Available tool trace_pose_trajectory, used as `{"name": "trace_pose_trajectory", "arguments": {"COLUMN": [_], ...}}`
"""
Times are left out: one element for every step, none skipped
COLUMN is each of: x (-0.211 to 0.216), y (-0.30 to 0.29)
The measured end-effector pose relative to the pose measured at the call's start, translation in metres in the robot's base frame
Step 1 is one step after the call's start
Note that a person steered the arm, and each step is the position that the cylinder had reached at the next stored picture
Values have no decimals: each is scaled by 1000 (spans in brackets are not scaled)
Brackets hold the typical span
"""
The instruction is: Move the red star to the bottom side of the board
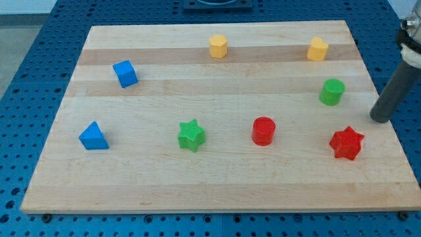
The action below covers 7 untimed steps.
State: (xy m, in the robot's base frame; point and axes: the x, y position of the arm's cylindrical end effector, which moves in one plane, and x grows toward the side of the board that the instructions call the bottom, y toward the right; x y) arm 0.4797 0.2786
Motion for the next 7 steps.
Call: {"name": "trace_pose_trajectory", "arguments": {"x": [20, 3, -3, -3, -3, -3, 0], "y": [0, -33, -53, -57, -73, -81, -81]}}
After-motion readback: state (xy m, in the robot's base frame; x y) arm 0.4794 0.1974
